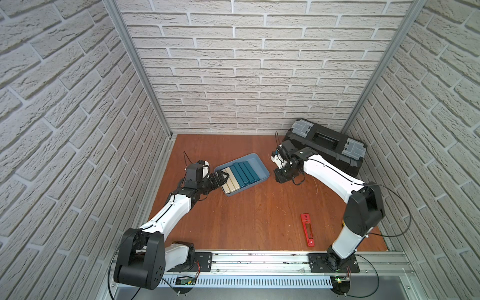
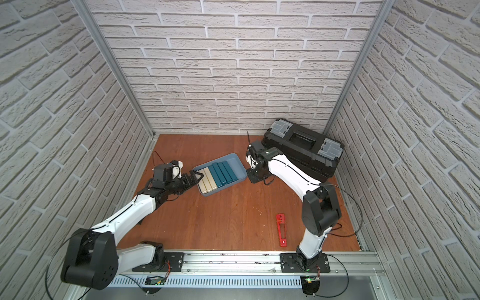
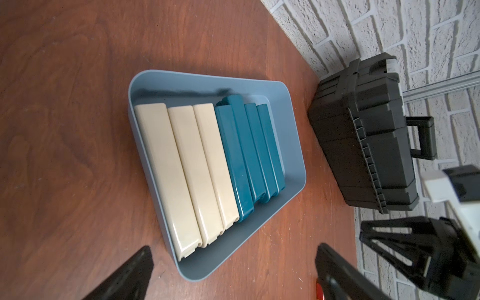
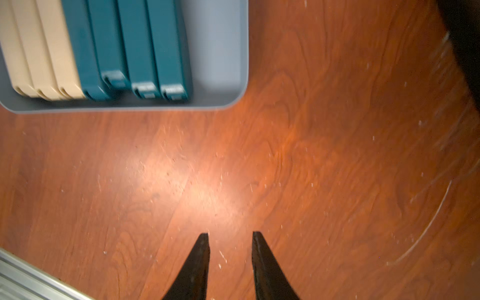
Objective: Put the pruning pliers into the storage box
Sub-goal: Pick up the pruning pliers from the center of the board.
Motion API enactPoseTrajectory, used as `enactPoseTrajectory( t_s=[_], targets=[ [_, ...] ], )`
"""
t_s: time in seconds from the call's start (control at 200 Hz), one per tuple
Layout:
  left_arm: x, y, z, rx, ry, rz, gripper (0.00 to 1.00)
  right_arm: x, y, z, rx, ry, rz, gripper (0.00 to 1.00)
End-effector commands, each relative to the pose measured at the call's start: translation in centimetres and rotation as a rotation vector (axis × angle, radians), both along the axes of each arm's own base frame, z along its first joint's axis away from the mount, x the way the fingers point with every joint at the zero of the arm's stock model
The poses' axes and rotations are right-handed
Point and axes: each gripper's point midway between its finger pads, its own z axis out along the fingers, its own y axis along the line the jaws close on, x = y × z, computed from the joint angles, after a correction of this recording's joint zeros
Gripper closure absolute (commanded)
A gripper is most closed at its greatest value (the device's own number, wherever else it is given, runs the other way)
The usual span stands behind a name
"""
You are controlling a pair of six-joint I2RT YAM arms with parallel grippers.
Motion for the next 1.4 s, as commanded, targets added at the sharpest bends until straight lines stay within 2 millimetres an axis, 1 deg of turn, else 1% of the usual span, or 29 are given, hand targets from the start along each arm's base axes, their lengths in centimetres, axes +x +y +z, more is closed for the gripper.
enactPoseTrajectory(
  t_s=[0.0,0.185,0.31,0.44,0.525,0.67,0.74,0.835,1.06,1.185,1.33,1.395],
  targets=[
    [-0.9,-0.8,0.0,-0.004,-0.010,-0.055,0.02,-1.7,-1.9,-0.2,-0.006,-0.048,-0.130,0.68],
    [-1.2,-1.7,-0.1,-0.015,-0.009,-0.101,0.02,-6.7,-5.0,-1.3,-0.055,-0.023,-0.222,0.66],
    [-1.4,-2.0,-0.3,-0.018,-0.010,-0.112,0.02,-9.4,-6.1,-2.2,-0.037,-0.006,-0.267,0.65],
    [-1.6,-2.1,-0.6,-0.016,-0.009,-0.110,0.02,-11.3,-6.6,-3.4,-0.029,0.035,-0.292,0.65],
    [-1.6,-2.1,-0.7,-0.019,-0.007,-0.105,0.02,-12.4,-7.0,-4.3,-0.053,0.053,-0.316,0.65],
    [-1.8,-2.2,-1.0,-0.018,-0.001,-0.109,0.02,-14.3,-7.7,-6.5,-0.049,0.087,-0.370,0.65],
    [-1.9,-2.1,-1.1,-0.012,0.003,-0.112,0.02,-14.9,-8.0,-7.1,-0.051,0.098,-0.377,0.65],
    [-2.0,-2.1,-1.4,-0.006,0.013,-0.116,0.02,-15.4,-7.6,-7.1,-0.039,0.113,-0.375,0.65],
    [-2.1,-2.0,-1.6,-0.006,0.014,-0.103,0.02,-17.1,-8.0,-8.0,-0.072,0.160,-0.406,0.66],
    [-2.2,-2.0,-1.7,0.002,0.022,-0.111,0.02,-18.1,-8.5,-8.5,-0.077,0.173,-0.433,0.68],
    [-2.1,-2.1,-1.8,0.001,0.026,-0.114,0.02,-18.8,-8.9,-8.7,-0.073,0.172,-0.453,0.68],
    [-2.0,-2.1,-1.8,-0.001,0.027,-0.116,0.02,-18.9,-8.7,-8.9,-0.071,0.180,-0.449,0.69]
  ],
)
